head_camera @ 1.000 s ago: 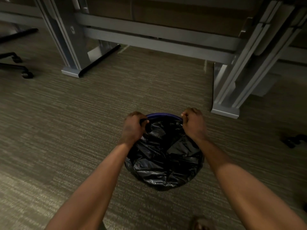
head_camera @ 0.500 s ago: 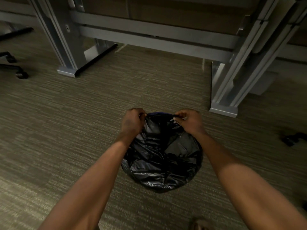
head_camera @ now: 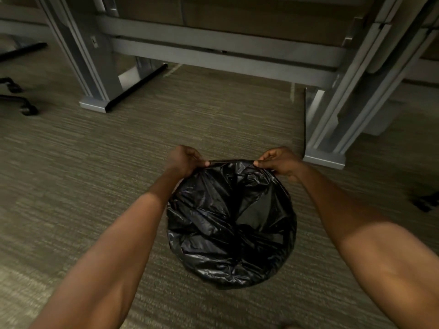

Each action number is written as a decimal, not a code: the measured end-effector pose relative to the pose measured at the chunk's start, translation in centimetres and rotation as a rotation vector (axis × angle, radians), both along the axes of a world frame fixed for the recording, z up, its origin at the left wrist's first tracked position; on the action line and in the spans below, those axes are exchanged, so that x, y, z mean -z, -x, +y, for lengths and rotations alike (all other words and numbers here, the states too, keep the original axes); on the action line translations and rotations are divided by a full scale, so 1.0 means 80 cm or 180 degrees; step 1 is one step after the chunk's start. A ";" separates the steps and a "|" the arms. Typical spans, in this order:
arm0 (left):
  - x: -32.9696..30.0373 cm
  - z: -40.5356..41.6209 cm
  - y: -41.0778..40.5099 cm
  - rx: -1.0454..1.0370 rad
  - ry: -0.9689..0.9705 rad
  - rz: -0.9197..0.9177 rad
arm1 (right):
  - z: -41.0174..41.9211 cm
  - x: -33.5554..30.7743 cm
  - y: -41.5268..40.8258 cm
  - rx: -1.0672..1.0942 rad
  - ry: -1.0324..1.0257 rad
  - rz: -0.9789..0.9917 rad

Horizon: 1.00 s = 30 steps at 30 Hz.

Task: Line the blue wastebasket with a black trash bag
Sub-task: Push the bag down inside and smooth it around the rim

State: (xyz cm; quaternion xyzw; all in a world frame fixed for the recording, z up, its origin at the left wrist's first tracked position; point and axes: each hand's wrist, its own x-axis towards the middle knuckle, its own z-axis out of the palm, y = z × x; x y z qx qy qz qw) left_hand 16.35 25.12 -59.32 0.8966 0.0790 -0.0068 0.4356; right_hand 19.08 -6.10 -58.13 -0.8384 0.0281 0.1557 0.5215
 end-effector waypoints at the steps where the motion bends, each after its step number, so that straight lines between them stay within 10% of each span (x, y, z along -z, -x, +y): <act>1: 0.004 0.004 0.000 -0.0042 0.0281 0.0099 | 0.001 0.001 0.000 0.0002 -0.0040 0.0062; 15: 0.032 0.008 0.001 -0.0559 0.1376 0.0583 | 0.006 0.047 0.022 0.0669 0.0164 0.0246; 19: 0.013 0.008 0.022 -0.0802 -0.0361 -0.0982 | 0.006 0.035 0.029 0.1203 0.0144 0.0163; 22: -0.012 -0.003 0.087 0.0421 -0.0692 -0.1948 | 0.000 0.014 0.047 0.1346 0.0538 -0.0475; 26: -0.011 -0.039 0.163 0.2479 -0.1593 -0.0838 | 0.008 0.015 0.106 0.0284 0.1569 -0.1024; 30: -0.021 -0.035 0.166 0.2644 -0.2652 0.0303 | 0.009 0.037 0.128 -0.0328 0.1964 -0.0737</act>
